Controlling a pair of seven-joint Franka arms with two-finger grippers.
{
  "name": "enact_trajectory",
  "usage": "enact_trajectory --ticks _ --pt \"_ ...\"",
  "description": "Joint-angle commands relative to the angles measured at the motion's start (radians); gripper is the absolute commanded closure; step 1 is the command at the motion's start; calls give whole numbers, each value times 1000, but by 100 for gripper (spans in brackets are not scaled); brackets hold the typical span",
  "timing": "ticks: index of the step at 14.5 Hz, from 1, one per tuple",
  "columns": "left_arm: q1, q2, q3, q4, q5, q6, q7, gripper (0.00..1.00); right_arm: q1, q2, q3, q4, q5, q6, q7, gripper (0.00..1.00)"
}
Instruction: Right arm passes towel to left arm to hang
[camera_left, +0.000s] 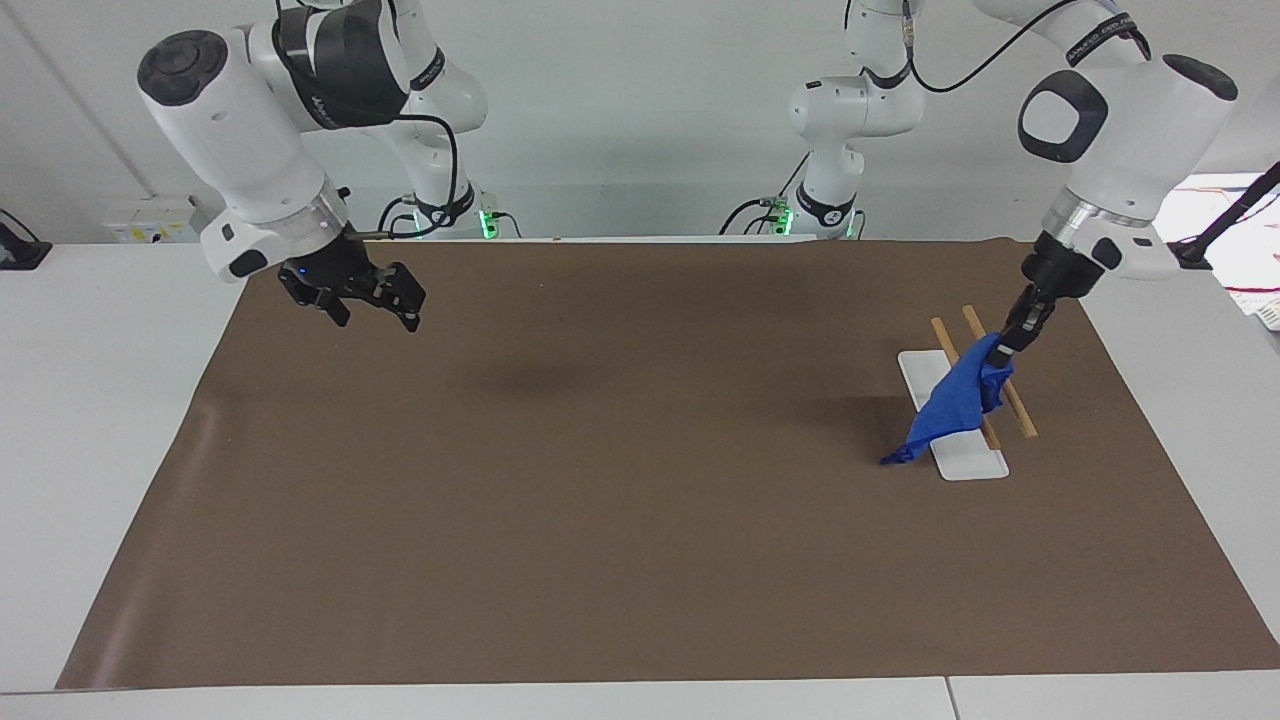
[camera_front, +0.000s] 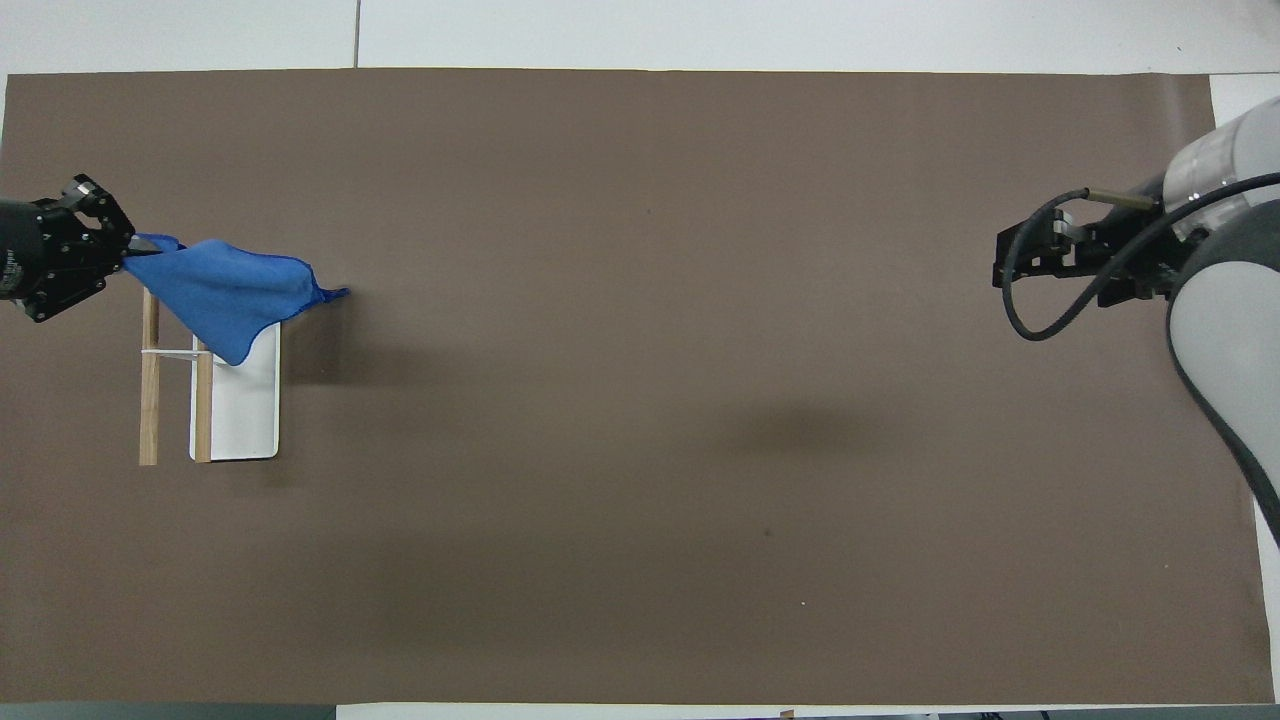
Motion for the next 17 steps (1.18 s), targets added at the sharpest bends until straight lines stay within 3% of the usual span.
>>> enact_trajectory --ticks 1,3,6,11,17 --pt "69 -21 -8 -53 10 72 56 100 -52 -16 14 59 -37 -109 -50 0" --pt "95 -21 -8 -57 10 83 58 100 -60 -32 7 38 -65 -118 -80 0" --pt "150 -30 -8 -84 10 92 88 100 -18 -56 -71 -6 -75 -107 -143 0" --pt "206 -48 -8 -187 10 199 151 100 -25 -53 -72 -2 -71 -120 -146 0" --pt "278 -42 -8 -218 10 224 197 100 -23 -56 -70 1 -74 -117 -146 0"
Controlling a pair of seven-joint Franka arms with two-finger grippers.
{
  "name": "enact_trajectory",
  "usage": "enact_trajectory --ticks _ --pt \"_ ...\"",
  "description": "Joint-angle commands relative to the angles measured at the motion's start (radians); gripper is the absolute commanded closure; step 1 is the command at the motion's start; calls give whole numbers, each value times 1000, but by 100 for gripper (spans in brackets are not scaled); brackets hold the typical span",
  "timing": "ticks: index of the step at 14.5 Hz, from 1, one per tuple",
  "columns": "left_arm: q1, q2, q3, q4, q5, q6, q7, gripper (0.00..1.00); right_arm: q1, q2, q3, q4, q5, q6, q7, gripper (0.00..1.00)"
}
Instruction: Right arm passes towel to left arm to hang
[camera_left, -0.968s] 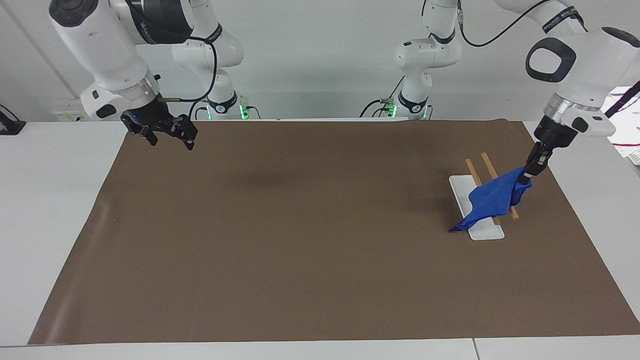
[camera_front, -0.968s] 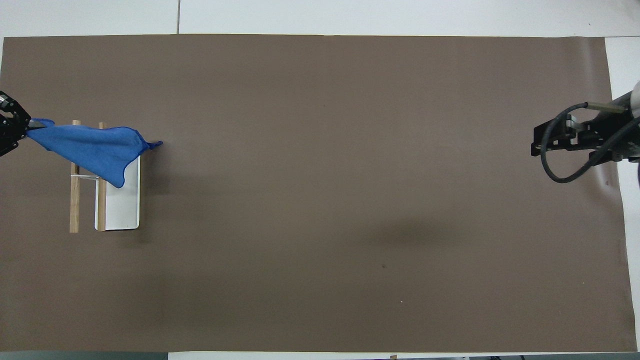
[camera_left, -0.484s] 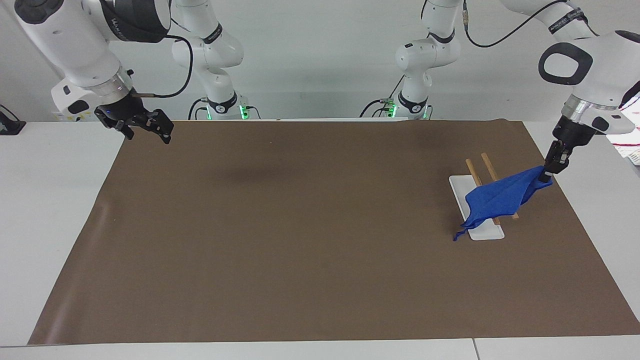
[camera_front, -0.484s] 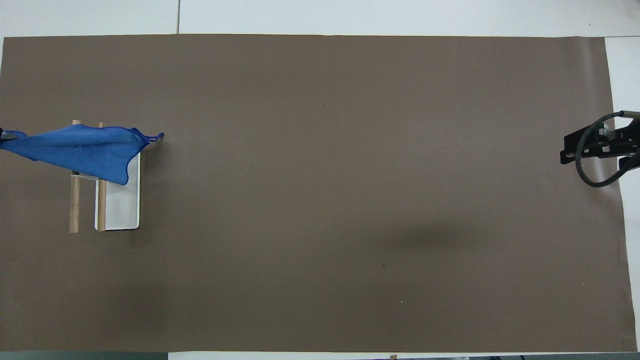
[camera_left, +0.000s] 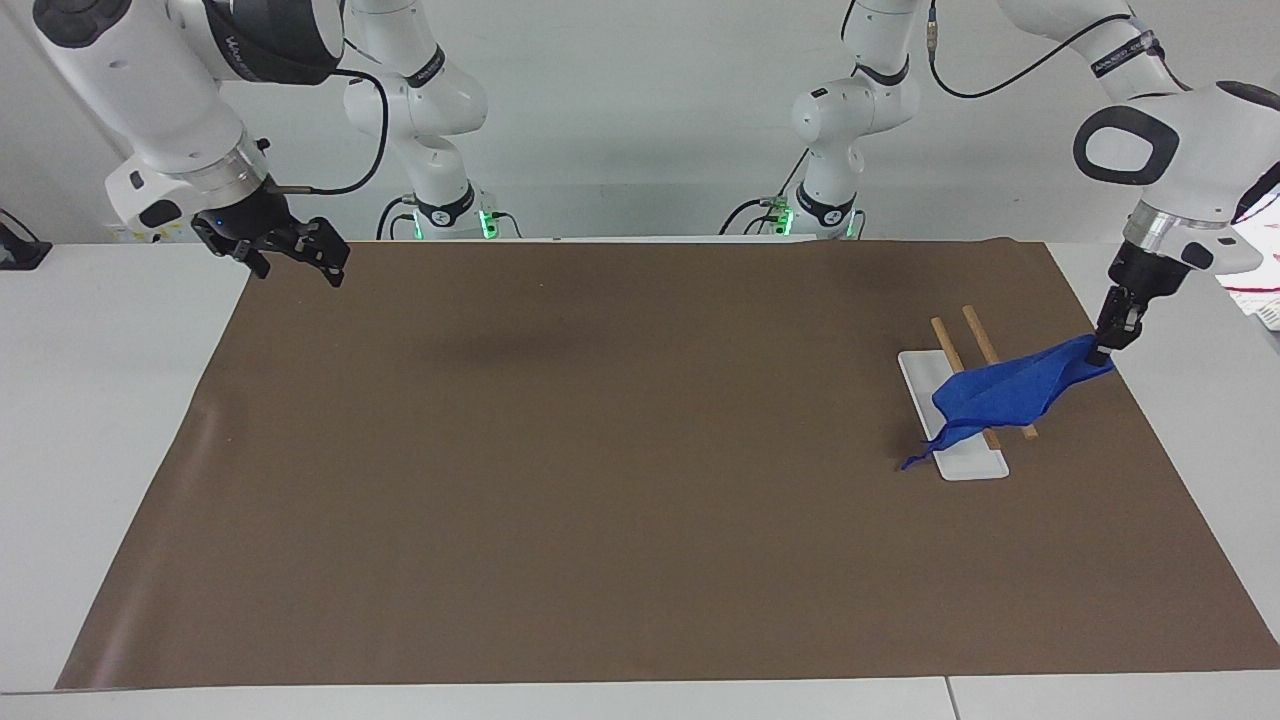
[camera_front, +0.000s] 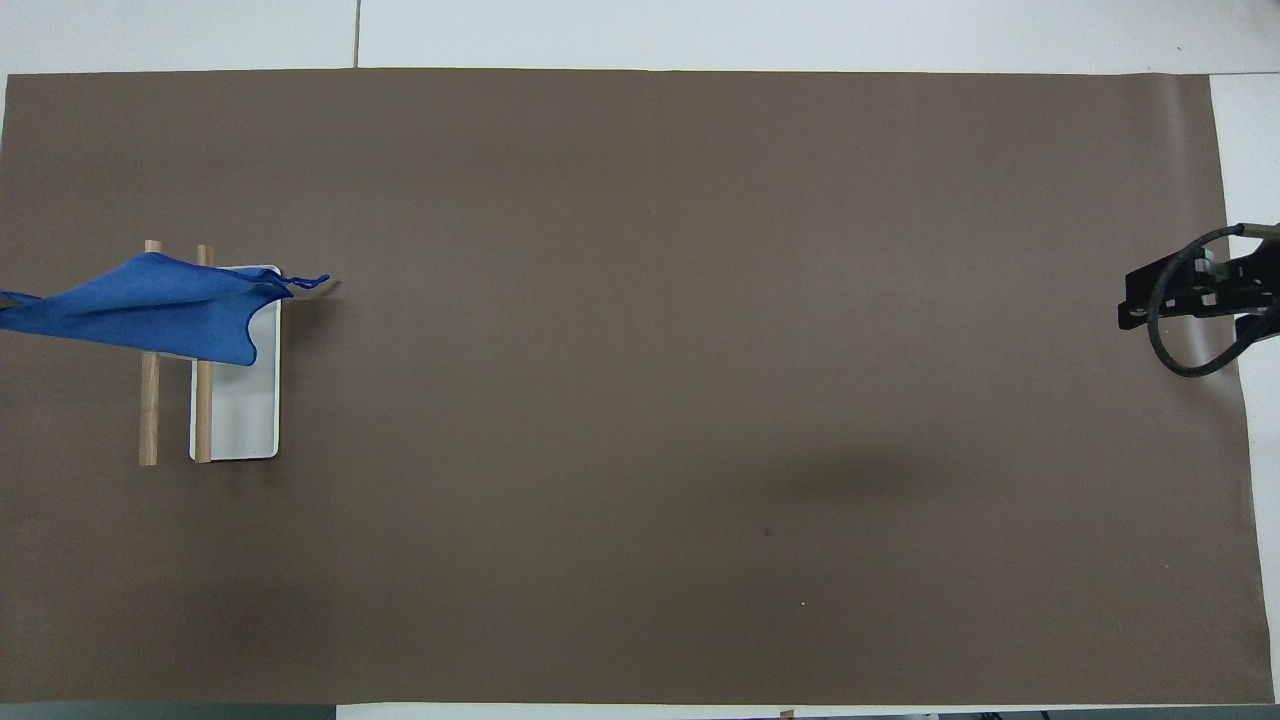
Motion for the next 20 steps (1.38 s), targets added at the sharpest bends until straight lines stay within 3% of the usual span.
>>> enact_trajectory --ticks 1,4,6,7,8,13,18,20 --pt "32 -29 -7 -41 10 26 20 100 5 -19 -1 -13 -17 -4 -19 0" --pt "32 -29 -7 -52 10 42 14 100 14 -21 4 -7 -20 -23 -19 0" --pt "32 -29 -7 -50 10 39 11 32 11 -24 2 -9 -25 -35 -25 0" --pt "32 -28 -7 -47 10 36 9 7 2 -24 2 -9 -27 -35 -43 0" --pt "32 -26 -7 -41 10 34 9 0 -3 -24 -5 -10 -24 -29 -53 0" --pt "6 1 -12 60 11 -24 30 0 -44 -27 -10 -13 -24 -21 -113 0" --pt "-82 14 -15 117 14 -128 242 0 -59 -27 -10 -18 -17 -6 -110 0" --pt "-153 14 -17 128 80 -182 291 0 -59 -27 -10 -18 -17 -7 -110 0"
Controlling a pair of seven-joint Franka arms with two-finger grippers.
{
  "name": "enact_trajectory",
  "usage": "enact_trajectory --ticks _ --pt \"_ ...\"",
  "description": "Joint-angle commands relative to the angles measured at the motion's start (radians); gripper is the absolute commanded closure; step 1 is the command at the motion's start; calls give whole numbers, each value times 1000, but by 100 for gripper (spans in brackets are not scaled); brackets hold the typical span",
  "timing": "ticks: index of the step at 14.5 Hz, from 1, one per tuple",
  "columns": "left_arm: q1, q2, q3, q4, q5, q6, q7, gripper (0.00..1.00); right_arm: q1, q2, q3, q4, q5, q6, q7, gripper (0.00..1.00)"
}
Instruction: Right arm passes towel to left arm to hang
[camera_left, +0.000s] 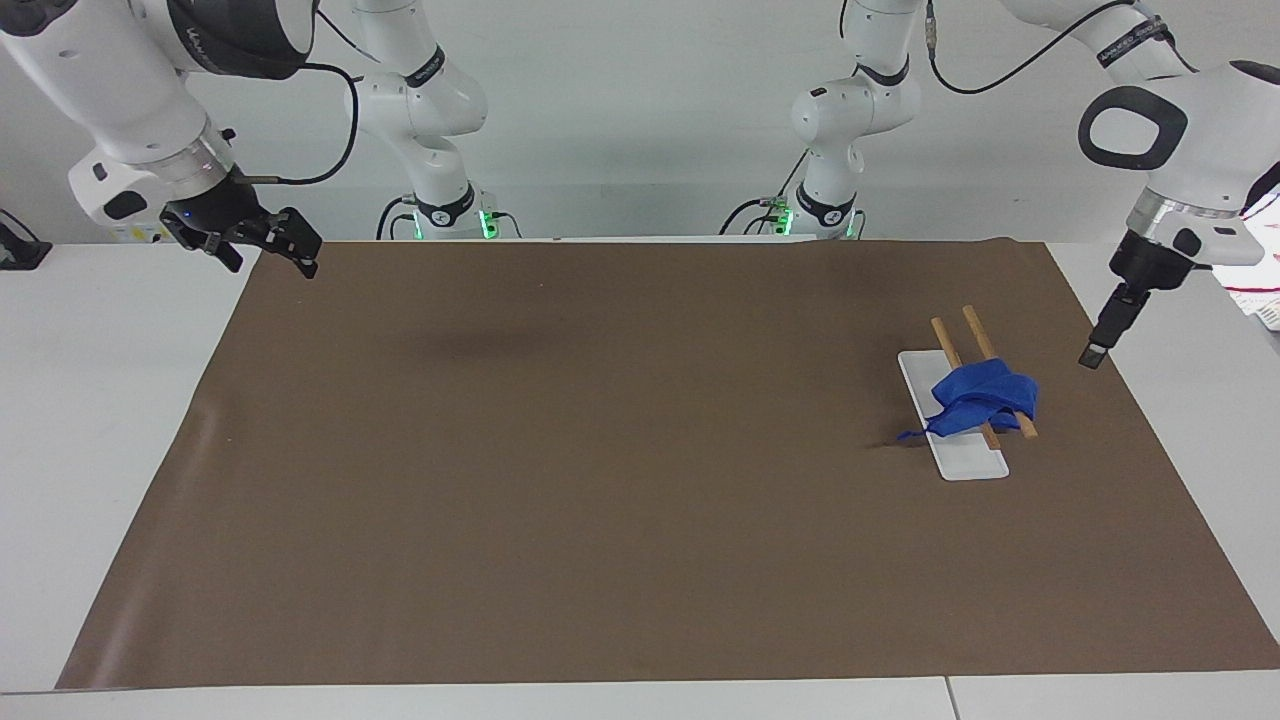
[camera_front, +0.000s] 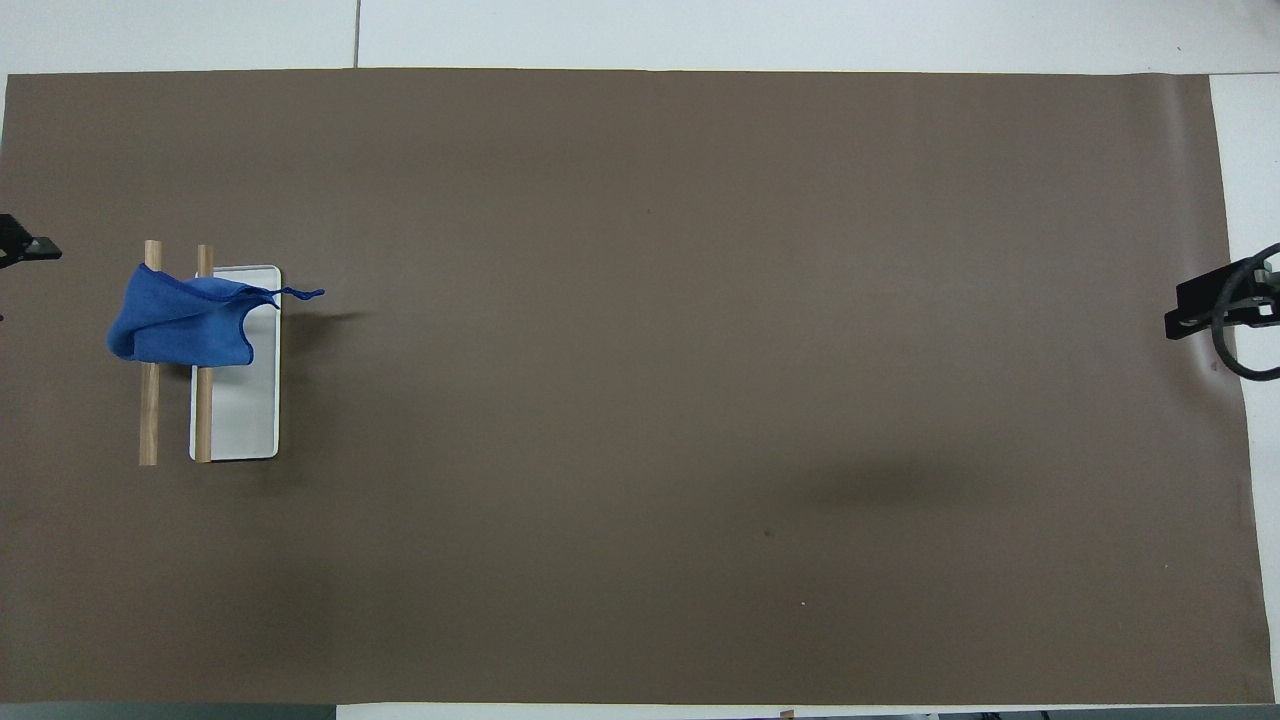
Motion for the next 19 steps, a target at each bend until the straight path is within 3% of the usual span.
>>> enact_trajectory --ticks 1,5,10,13,16,19 --pt "-109 12 3 45 125 -100 57 0 -15 -16 8 -18 -11 12 -17 0" --pt "-214 27 3 129 153 -238 77 0 -14 -16 11 -17 -19 15 -25 0" --pt "-237 121 1 396 156 -547 155 0 -15 -16 11 -18 -14 15 -16 0" --pt "-239 84 1 384 151 -596 177 0 -15 -16 11 -18 -11 13 -17 0" --pt "-257 -20 1 237 151 -581 181 0 -15 -16 12 -18 -7 12 -19 0" --pt "-259 -38 1 204 151 -561 189 0 -15 -16 12 -18 -5 12 -19 0"
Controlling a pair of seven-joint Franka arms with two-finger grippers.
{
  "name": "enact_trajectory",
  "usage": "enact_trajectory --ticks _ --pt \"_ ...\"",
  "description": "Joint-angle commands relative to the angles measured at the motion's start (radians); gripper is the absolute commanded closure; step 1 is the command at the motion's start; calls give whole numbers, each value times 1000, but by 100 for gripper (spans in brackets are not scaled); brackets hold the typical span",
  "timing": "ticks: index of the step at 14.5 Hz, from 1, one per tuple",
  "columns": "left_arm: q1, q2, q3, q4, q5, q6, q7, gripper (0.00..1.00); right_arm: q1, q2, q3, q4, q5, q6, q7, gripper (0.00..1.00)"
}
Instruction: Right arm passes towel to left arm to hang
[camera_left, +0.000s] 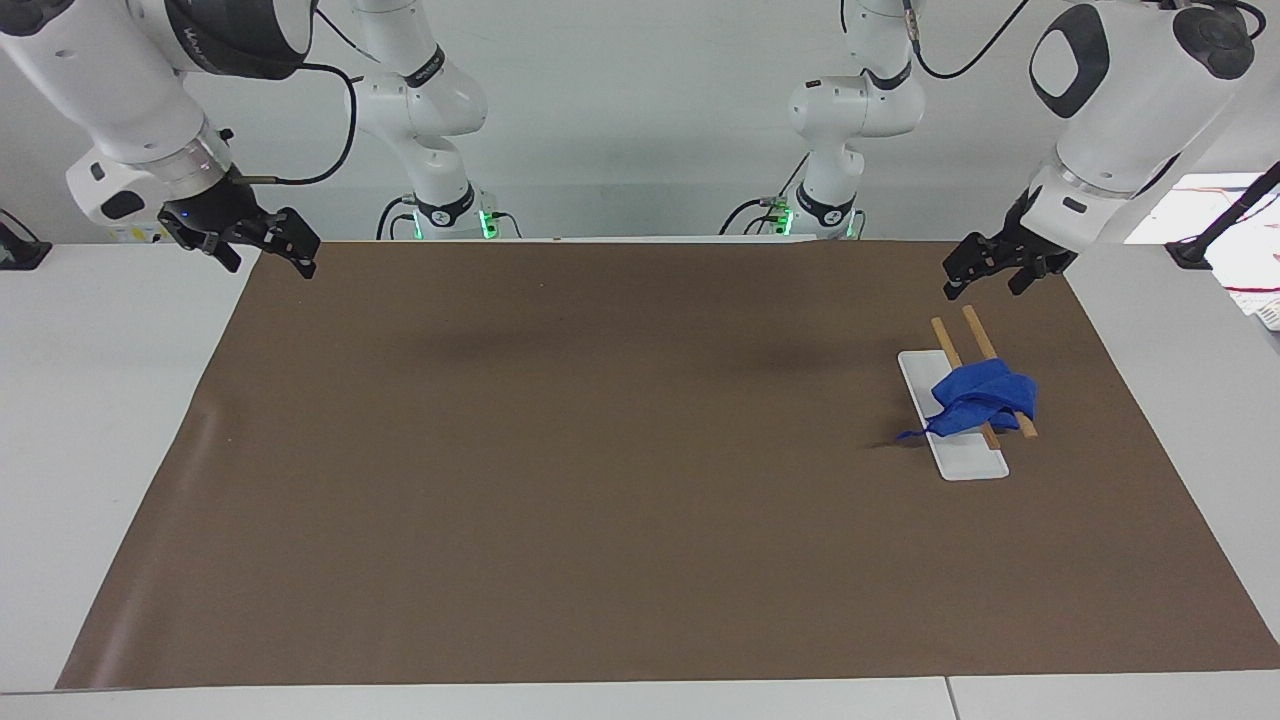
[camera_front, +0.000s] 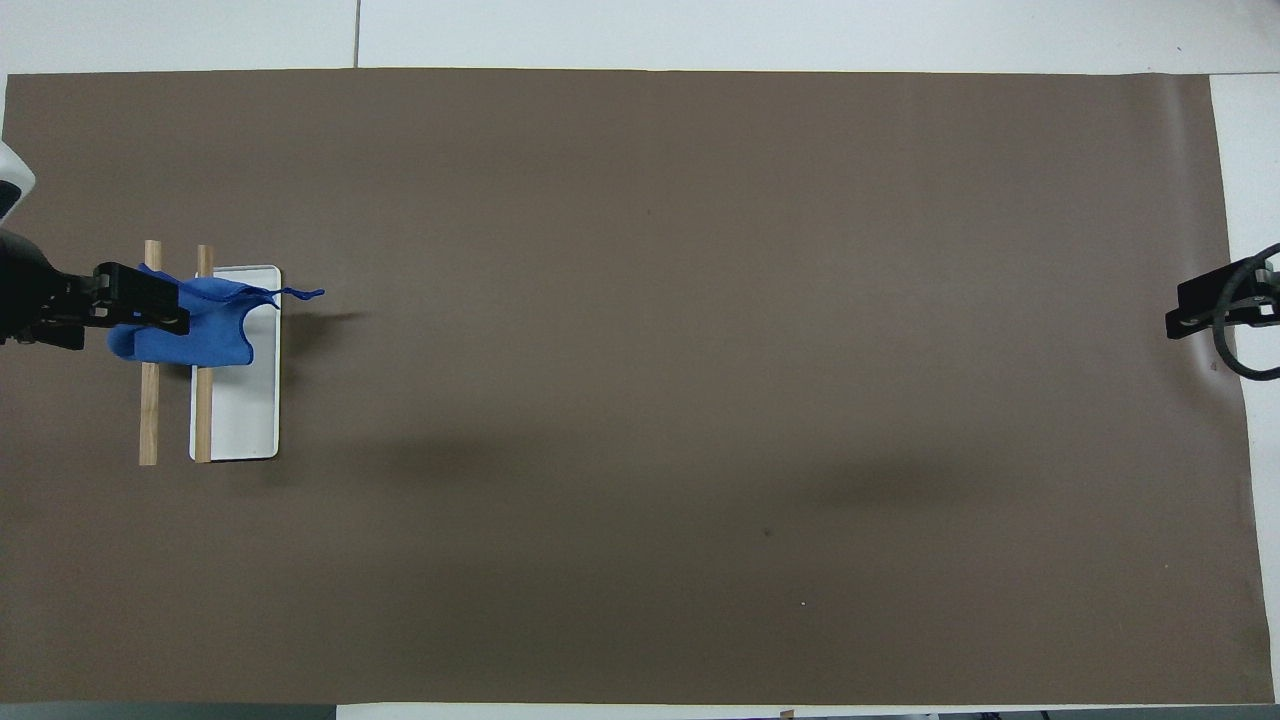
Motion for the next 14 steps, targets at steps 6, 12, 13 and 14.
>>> enact_trajectory --ticks 6,12,13,14 --pt "-31 -50 12 -62 54 29 19 0 -14 -16 11 -18 -5 9 -18 0" --pt "-34 -50 10 -62 59 38 18 0 -14 -17 11 -20 -5 5 -20 0" --pt "-33 -50 10 -62 59 38 19 0 -14 -17 11 -20 -5 3 -20 0" --pt "-33 -50 10 -63 59 38 19 0 -14 -17 11 -18 -5 5 -18 0"
